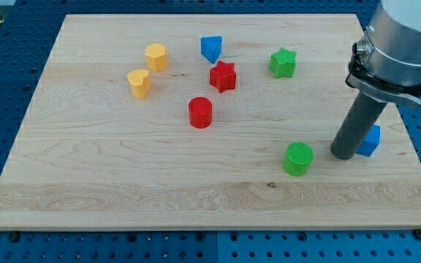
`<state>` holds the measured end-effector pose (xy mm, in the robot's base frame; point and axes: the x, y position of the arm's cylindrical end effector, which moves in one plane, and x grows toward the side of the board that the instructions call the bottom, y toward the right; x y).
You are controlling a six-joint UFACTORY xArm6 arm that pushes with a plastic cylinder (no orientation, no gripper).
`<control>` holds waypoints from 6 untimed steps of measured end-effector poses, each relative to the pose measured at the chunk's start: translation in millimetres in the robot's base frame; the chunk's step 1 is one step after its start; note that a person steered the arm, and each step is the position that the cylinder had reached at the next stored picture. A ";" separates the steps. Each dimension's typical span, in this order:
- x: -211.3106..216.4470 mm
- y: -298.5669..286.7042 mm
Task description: Move the blue cube diagonally to the green circle
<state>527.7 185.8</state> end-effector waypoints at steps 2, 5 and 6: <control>25.5 31.7; -0.2 76.0; -15.1 43.4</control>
